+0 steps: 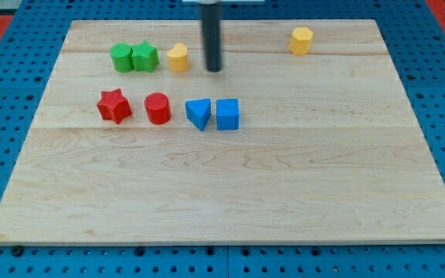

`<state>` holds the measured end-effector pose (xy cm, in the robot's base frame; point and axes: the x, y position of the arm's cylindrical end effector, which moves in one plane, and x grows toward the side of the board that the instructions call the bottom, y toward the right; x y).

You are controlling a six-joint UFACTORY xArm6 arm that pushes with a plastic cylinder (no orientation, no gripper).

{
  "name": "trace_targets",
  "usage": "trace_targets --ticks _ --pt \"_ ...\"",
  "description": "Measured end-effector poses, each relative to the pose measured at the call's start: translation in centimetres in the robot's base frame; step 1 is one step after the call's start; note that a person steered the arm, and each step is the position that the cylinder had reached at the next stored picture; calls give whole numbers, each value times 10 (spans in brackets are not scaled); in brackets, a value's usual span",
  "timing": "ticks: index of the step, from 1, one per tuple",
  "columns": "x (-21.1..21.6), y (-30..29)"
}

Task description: Push yellow hexagon right to the yellow heart

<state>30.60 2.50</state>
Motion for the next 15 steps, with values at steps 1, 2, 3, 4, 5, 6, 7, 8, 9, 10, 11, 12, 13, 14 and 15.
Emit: trace_targets --ticks 1,2,3,4,5,6,7,8,9,10,11,12,13,14,15 --pt "-2 91" --pt "-14 155" --pt "-82 154" --pt "-79 121" --pt "-43 129" --pt "-30 135" --pt "-28 146" --pt "-23 162" --pt "-14 114" --pt "-14 60" --pt "-13 59" --pt "3 89" --pt "30 61" --pt "22 59" --pt "8 58"
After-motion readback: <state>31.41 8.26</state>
